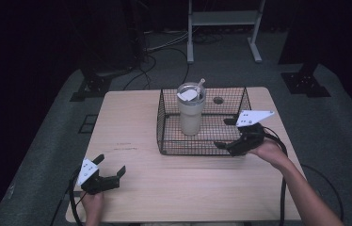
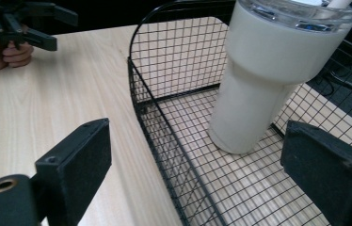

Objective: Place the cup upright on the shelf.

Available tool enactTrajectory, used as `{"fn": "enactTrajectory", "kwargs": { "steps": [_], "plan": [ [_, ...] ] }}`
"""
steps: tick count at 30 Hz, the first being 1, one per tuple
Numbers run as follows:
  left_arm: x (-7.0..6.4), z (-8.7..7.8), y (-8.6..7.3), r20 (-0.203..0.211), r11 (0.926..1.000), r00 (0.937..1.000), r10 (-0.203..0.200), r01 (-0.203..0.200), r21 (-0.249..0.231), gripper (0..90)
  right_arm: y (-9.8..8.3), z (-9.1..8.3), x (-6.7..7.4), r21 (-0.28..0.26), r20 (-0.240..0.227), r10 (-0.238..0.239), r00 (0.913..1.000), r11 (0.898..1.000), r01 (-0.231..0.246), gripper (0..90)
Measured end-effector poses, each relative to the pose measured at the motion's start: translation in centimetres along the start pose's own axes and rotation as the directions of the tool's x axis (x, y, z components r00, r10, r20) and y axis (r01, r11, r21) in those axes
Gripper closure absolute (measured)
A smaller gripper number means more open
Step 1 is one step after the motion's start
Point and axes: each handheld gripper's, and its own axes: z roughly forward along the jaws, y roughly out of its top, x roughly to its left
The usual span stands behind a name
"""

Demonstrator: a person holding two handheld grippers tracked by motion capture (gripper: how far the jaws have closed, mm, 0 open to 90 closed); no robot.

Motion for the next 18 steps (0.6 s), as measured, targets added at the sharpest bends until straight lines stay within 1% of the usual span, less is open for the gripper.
{"fn": "enactTrajectory", "kwargs": {
  "steps": [2,4,6,12,18],
  "plan": [
    [0.0,0.0,0.0,0.000,1.0000,1.0000,0.001,-0.001,0.001,0.0,-0.3,-0.2,0.5,-0.001,-0.005,-0.005,1.0000,1.000,0.005,8.8],
    [0.0,0.0,0.0,0.001,1.0000,1.0000,0.002,-0.002,0.000,0.0,-0.6,-0.4,0.8,-0.003,0.002,-0.020,0.9998,1.000,0.020,8.8],
    [0.0,0.0,0.0,0.000,1.0000,1.0000,0.003,-0.003,0.000,0.0,-1.0,-0.6,1.2,-0.013,-0.008,-0.010,0.9999,1.000,0.010,8.8],
    [0.0,0.0,0.0,0.000,1.0000,1.0000,0.004,-0.004,0.001,0.0,-2.3,-1.0,2.2,-0.038,-0.022,-0.001,0.9997,0.999,0.000,8.8],
    [0.0,0.0,0.0,-0.001,1.0000,1.0000,0.005,-0.005,0.001,0.0,-3.3,-1.5,2.9,-0.041,-0.024,0.003,0.9997,0.999,-0.004,8.8]
  ]
}}
